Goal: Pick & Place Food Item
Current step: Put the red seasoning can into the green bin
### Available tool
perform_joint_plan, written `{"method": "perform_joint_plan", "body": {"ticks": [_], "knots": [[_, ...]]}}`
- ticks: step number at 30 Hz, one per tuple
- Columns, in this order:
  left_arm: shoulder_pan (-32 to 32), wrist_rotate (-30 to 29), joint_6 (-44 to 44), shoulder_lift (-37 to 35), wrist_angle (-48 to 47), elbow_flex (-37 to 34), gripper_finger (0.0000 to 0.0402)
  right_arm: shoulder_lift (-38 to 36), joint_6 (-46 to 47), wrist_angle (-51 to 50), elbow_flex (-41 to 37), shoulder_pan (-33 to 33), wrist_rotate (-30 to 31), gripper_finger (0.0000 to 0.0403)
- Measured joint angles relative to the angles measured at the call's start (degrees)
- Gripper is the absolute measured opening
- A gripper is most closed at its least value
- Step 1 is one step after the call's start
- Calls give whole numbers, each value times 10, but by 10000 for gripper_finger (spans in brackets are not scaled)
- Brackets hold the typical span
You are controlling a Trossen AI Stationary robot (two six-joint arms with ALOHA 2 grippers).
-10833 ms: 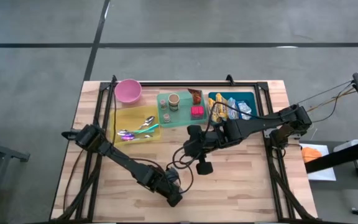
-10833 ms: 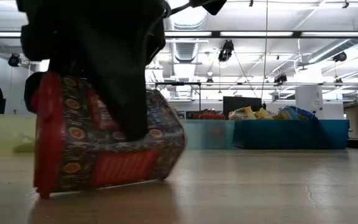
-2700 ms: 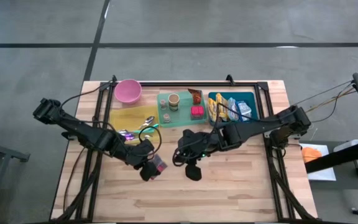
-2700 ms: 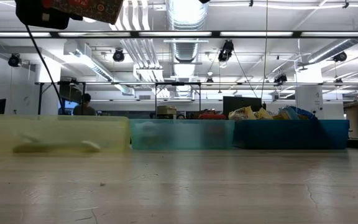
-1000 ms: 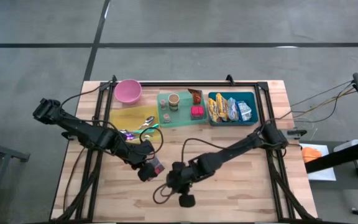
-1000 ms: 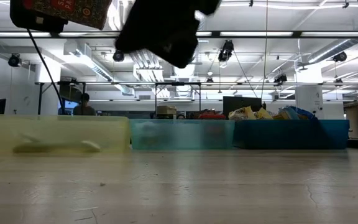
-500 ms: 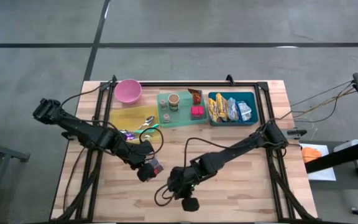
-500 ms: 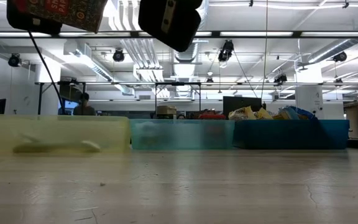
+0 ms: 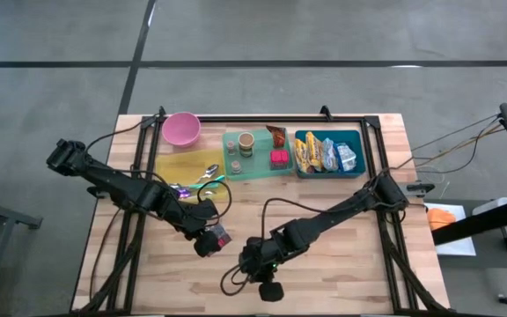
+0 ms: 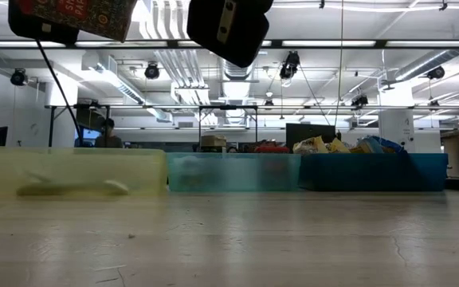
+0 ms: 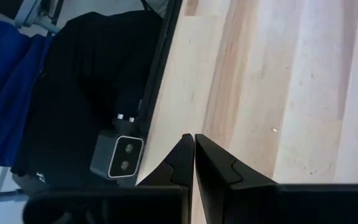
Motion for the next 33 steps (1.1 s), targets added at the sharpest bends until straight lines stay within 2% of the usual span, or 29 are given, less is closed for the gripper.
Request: {"method": "perform_joint_plan", "body": {"ticks": [3, 6, 8, 11, 14, 21, 24, 26, 29, 31, 33], "knots": [[0, 0, 0, 0, -1, 0, 313, 0, 1, -6, 0, 4, 11, 13], [0, 0, 0, 0, -3, 0, 313, 0, -8, -21, 0, 14, 61, 13], [0, 0, 0, 0, -4, 0, 313, 0, -22, -31, 1, 18, 65, 14], [0, 0, 1, 0, -4, 0, 313, 0, -35, -28, 3, 27, 106, 34], [0, 0, 1, 0, -5, 0, 313, 0, -37, -27, 8, 34, 125, 84], [0, 0, 1, 0, -4, 0, 313, 0, -35, -27, 13, 45, 165, 242], [0, 0, 1, 0, -4, 0, 313, 0, -23, -39, 13, 44, 176, 286], [0, 0, 1, 0, -4, 0, 313, 0, -23, -49, 13, 46, 216, 299], [0, 0, 1, 0, -4, 0, 313, 0, -74, -58, 15, 57, 285, 303], [0, 0, 1, 0, -4, 0, 313, 0, -122, -76, 28, 70, 351, 304], [0, 0, 1, 0, -4, 0, 313, -2, -180, -78, 38, 87, 444, 304]]}}
